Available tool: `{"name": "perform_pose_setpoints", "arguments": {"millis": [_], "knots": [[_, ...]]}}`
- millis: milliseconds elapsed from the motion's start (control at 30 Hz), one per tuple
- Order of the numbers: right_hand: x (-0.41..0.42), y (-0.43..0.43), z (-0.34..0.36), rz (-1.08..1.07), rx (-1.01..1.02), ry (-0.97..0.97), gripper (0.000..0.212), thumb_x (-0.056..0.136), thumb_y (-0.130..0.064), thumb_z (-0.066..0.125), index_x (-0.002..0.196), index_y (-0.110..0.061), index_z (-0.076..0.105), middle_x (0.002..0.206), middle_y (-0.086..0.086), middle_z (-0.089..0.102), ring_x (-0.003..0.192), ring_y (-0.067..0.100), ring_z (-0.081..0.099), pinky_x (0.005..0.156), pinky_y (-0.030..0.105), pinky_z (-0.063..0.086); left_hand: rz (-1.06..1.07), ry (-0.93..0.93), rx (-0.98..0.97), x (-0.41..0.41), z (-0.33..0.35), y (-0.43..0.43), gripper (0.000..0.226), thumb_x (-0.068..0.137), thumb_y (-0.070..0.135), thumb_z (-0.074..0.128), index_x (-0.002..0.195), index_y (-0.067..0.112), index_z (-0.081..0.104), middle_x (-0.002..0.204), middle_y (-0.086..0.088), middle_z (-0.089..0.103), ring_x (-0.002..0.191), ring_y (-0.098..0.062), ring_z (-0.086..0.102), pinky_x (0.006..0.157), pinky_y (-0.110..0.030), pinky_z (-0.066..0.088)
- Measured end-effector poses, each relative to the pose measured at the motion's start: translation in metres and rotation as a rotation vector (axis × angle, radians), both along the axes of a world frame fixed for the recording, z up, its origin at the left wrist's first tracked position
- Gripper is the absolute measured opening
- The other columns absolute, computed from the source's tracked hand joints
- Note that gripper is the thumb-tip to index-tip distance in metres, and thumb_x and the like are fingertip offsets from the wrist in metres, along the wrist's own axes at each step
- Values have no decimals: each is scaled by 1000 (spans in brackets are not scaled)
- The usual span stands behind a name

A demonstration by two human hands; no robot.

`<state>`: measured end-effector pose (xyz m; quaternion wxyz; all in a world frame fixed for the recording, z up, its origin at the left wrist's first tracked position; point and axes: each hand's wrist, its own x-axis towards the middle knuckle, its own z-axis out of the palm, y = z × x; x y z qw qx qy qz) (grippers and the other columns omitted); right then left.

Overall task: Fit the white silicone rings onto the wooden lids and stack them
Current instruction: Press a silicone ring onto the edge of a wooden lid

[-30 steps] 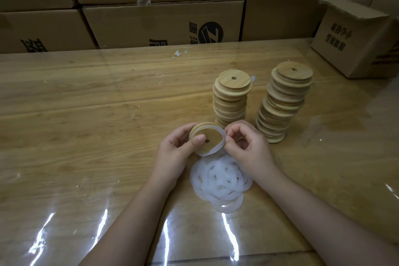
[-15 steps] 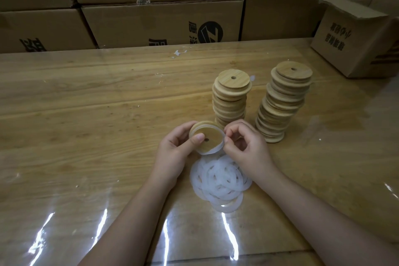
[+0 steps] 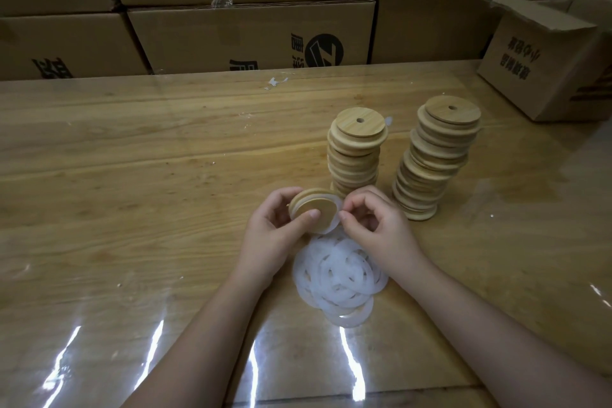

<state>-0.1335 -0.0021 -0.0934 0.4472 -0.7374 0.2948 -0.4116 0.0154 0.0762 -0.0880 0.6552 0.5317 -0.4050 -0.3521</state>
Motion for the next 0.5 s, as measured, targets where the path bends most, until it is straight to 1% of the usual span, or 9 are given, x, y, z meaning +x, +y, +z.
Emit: {"name": "perform_pose_setpoints", "arguments": {"millis": [67, 133, 233, 333, 433, 500], "knots": [[0, 1, 0, -4, -4, -2, 20, 81, 3, 65, 75, -15, 59, 83, -3, 56, 70, 4, 53, 63, 14, 41, 6, 8, -12, 0, 1, 1, 25, 71, 13, 72, 96, 18, 67, 87, 6, 72, 84, -7, 66, 74, -20, 52], [0, 2, 1, -5, -20, -2, 18, 80, 5, 64, 74, -12, 59, 83, -3, 55, 70, 5, 52, 62, 15, 42, 13, 15, -13, 1, 1, 1, 26, 70, 18, 72, 96, 20, 69, 90, 3, 72, 88, -11, 66, 78, -24, 52], [0, 3, 2, -7, -47, -2, 14, 80, 6, 63, 75, -7, 59, 82, -1, 55, 70, 8, 52, 60, 17, 42, 2, 48, -10, 1, 2, 1, 26, 70, 18, 72, 95, 22, 71, 91, 1, 73, 88, -11, 67, 76, -23, 53], [0, 4, 4, -6, -51, 0, 14, 79, 7, 62, 74, -5, 58, 82, -1, 54, 69, 9, 51, 59, 17, 41, 3, 70, 2, 2, 1, 2, 29, 69, 19, 72, 98, 19, 70, 92, -1, 73, 88, -12, 67, 75, -23, 54], [0, 5, 5, -14, -53, -2, 14, 78, 9, 62, 73, -3, 57, 81, 2, 54, 69, 13, 51, 57, 18, 40, 0, 95, 17, 4, 1, 2, 32, 69, 20, 72, 101, 16, 70, 95, -5, 73, 90, -16, 68, 77, -26, 54], [0, 5, 5, -21, -61, -2, 17, 77, 10, 61, 72, -5, 56, 81, 2, 54, 69, 16, 51, 57, 19, 40, -1, 120, 26, 4, 1, 2, 34, 68, 22, 73, 101, 17, 70, 96, -7, 73, 91, -17, 67, 79, -28, 54]]}}
